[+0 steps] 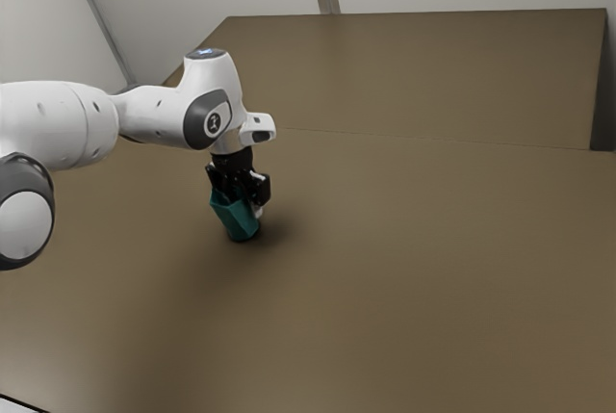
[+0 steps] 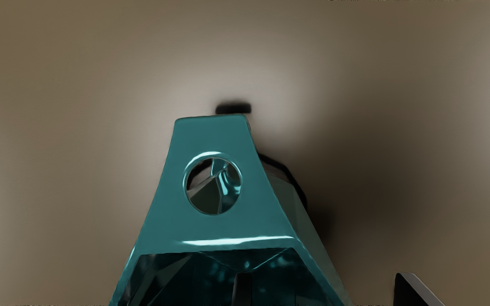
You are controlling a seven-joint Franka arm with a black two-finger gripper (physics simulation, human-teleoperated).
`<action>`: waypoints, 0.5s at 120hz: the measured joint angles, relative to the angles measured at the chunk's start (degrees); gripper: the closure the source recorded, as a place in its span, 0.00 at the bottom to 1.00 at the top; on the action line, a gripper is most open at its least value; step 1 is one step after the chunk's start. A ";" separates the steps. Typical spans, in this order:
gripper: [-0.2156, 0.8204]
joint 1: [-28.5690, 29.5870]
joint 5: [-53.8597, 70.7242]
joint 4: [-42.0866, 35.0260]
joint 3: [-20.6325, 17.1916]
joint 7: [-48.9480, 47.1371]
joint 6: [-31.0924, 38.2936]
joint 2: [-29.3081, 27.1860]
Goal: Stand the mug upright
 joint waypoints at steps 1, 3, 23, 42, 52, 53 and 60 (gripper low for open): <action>0.48 -0.01 0.00 0.03 0.01 -0.07 -0.05 -0.06; 0.47 -0.01 -0.01 0.09 0.03 -0.22 -0.15 -0.16; 0.38 -0.02 0.20 2.43 0.15 -1.36 -3.92 -6.06; 0.31 0.45 0.99 11.01 -1.94 -2.24 -13.17 -12.35; 0.28 0.42 1.20 16.13 -4.66 -2.70 -19.88 -15.69; 0.28 0.38 1.22 16.45 -4.92 -2.74 -20.59 -16.14; 0.26 -0.14 1.33 17.80 -6.49 -3.02 -25.26 -18.96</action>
